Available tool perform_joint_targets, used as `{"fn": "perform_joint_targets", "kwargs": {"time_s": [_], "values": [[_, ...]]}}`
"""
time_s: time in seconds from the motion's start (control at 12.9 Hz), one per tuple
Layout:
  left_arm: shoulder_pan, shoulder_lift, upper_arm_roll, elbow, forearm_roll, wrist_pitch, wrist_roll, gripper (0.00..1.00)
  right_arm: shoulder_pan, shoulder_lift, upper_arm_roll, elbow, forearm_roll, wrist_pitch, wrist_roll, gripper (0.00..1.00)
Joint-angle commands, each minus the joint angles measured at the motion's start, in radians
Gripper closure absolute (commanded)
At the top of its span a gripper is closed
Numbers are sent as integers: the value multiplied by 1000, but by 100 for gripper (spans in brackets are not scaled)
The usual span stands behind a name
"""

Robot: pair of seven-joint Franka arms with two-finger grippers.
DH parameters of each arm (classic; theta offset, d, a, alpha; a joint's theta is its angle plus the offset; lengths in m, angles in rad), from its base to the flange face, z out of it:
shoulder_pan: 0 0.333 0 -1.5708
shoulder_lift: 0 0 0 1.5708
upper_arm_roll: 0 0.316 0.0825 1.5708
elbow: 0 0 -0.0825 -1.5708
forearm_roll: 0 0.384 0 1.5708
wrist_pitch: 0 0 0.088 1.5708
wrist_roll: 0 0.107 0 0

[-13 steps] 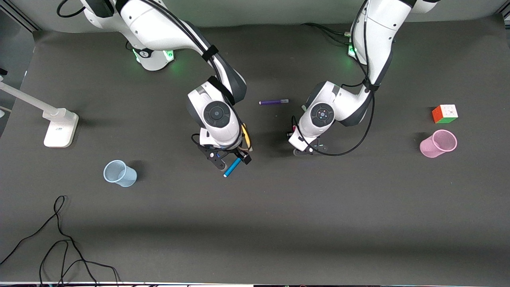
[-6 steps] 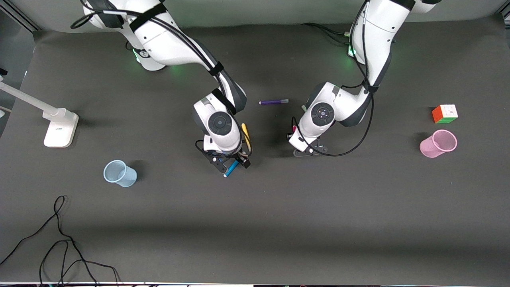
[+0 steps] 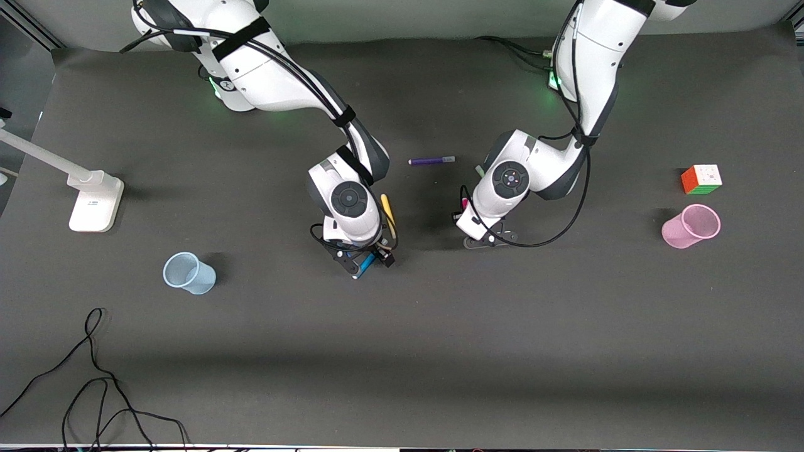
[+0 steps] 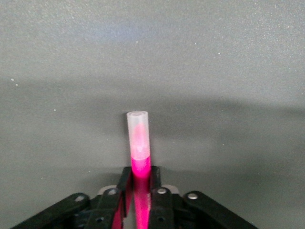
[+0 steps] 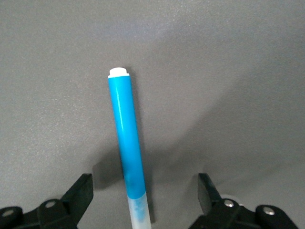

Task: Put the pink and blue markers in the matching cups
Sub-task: 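Close the right gripper on blue marker while the left gripper grasps pink, then carry the blue marker to the blue cup while the left gripper carries pink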

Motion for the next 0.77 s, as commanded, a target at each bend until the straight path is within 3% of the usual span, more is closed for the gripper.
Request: {"fn": "perform_joint_targets", "kwargs": {"time_s": [0.0,0.15,0.31,0.54,0.69], "values": [[-6,-10,13,11,14,-6,-5,100,20,5,-7,11,5,11,16,36],[3,-62,26,29,14,-93,6,100,20,5,-7,11,5,10,9,56],[23,-137,47,71,14,-260,37,100,20,4,-7,11,5,7,6,66],[84,-254,93,181,17,-614,205,100,20,4,-7,11,5,7,4,91],[150,-326,102,220,63,-761,352,100,20,-3,-7,11,4,1,1,96]]}}
